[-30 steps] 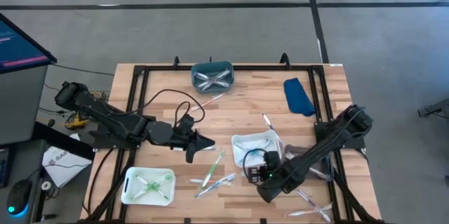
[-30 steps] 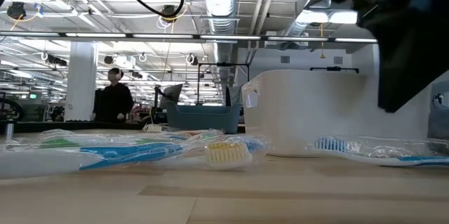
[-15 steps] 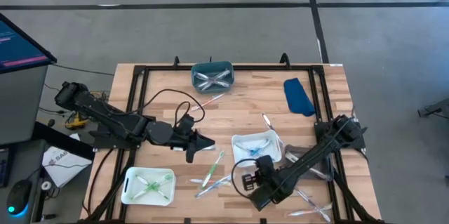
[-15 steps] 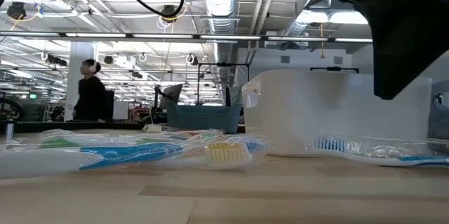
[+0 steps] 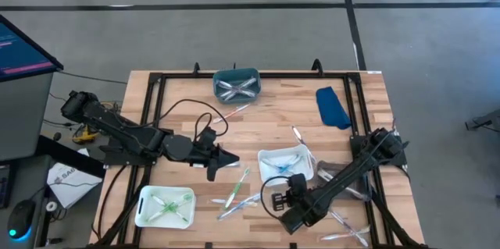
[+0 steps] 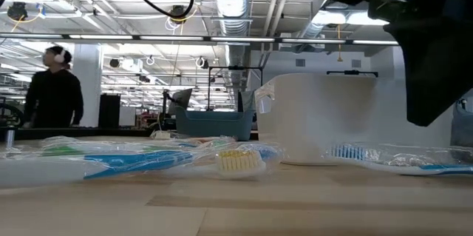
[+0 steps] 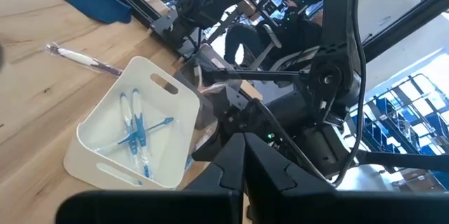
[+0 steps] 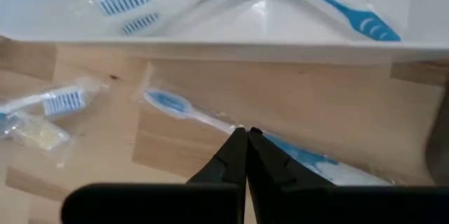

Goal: Pick & Place Toothbrushes
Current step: Put the blue toothbrush into the top white bin

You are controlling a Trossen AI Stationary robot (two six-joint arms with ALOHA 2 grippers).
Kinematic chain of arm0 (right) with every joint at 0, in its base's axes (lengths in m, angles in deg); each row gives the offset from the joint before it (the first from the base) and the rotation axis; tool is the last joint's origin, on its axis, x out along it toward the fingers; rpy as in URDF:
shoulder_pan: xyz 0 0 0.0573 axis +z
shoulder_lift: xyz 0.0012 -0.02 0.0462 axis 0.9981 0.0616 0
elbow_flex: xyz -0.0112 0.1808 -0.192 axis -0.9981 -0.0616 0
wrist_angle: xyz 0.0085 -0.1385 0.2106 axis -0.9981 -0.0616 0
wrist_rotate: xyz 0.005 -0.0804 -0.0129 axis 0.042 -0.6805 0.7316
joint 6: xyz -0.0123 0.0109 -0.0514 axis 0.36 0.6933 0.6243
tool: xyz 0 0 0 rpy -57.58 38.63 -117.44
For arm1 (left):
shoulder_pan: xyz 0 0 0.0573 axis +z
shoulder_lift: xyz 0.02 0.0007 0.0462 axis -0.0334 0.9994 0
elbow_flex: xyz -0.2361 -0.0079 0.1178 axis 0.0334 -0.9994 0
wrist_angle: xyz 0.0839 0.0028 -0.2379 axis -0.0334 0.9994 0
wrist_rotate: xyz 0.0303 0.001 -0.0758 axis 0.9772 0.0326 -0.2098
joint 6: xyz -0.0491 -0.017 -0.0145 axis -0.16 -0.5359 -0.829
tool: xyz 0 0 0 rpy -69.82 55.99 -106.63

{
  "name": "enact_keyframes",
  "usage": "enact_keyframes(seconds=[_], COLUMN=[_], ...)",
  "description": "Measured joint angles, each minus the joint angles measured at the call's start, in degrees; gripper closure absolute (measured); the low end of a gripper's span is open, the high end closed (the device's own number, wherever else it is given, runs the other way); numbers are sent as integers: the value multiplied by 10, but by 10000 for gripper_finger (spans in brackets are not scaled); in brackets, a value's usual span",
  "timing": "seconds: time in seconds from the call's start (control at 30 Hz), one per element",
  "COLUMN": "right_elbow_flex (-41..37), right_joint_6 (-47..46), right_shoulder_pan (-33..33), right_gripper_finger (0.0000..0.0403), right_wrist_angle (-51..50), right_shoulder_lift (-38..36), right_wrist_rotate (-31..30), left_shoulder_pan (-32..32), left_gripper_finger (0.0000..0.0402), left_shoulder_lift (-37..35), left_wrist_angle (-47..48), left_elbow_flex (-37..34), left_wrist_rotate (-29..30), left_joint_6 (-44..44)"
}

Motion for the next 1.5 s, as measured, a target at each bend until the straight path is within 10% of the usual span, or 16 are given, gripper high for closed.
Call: enact_keyframes(seconds=[1.5], right_elbow_flex=[0], right_joint_6=[44], right_shoulder_pan=[-16], right_gripper_finger=[403], right_wrist_angle=[22], right_shoulder_lift=[15], right_wrist_rotate=[62], left_shoulder_pan=[0], left_gripper_finger=[401], left_shoulder_lift=[0], left_wrist_angle=[-3], left_elbow_flex=[0], left_wrist_rotate=[1], left_joint_6=[2])
